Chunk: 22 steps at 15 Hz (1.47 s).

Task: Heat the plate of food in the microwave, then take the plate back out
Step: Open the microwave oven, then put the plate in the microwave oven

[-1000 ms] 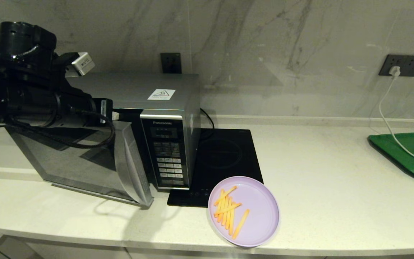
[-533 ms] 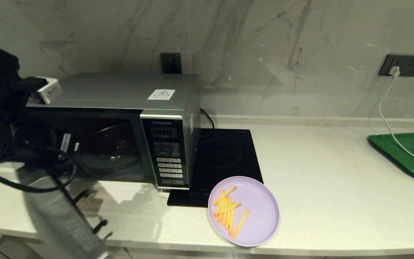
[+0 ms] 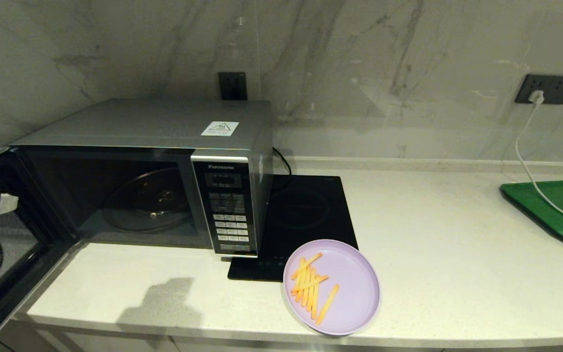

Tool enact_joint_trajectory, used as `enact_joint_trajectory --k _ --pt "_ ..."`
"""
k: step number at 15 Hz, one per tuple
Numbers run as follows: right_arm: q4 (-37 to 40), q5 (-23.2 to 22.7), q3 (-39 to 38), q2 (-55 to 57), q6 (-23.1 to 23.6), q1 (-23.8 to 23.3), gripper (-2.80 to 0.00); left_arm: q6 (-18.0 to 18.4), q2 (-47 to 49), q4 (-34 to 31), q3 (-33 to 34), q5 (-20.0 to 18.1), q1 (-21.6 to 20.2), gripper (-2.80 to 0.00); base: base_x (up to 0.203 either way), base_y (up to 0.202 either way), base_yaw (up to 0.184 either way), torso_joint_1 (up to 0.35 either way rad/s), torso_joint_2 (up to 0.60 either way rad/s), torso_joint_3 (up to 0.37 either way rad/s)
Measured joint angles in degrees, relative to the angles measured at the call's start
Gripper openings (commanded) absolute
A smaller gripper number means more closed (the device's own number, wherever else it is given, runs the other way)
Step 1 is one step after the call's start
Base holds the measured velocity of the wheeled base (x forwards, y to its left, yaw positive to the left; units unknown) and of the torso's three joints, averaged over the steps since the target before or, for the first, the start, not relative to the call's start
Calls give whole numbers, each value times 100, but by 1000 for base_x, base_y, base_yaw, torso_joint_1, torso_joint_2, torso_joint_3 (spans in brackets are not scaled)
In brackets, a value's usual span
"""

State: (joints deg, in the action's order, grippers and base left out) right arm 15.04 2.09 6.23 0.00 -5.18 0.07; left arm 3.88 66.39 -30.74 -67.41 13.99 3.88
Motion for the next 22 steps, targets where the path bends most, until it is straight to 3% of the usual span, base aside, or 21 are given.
enact_joint_trajectory --k 4,10,16,22 --pt "0 2 0 0 1 0 -280 -9 -112 -2 83 2 -57 -280 0 0 0 0 0 0" --pt "0 2 0 0 2 0 -280 182 304 61 311 -11 -1185 -280 0 0 0 0 0 0" --pt "0 0 0 0 4 2 -280 182 510 82 430 -11 -1463 -280 0 0 0 0 0 0" --pt "0 2 0 0 3 0 -280 256 596 635 418 -13 -2033 -280 0 0 0 0 0 0"
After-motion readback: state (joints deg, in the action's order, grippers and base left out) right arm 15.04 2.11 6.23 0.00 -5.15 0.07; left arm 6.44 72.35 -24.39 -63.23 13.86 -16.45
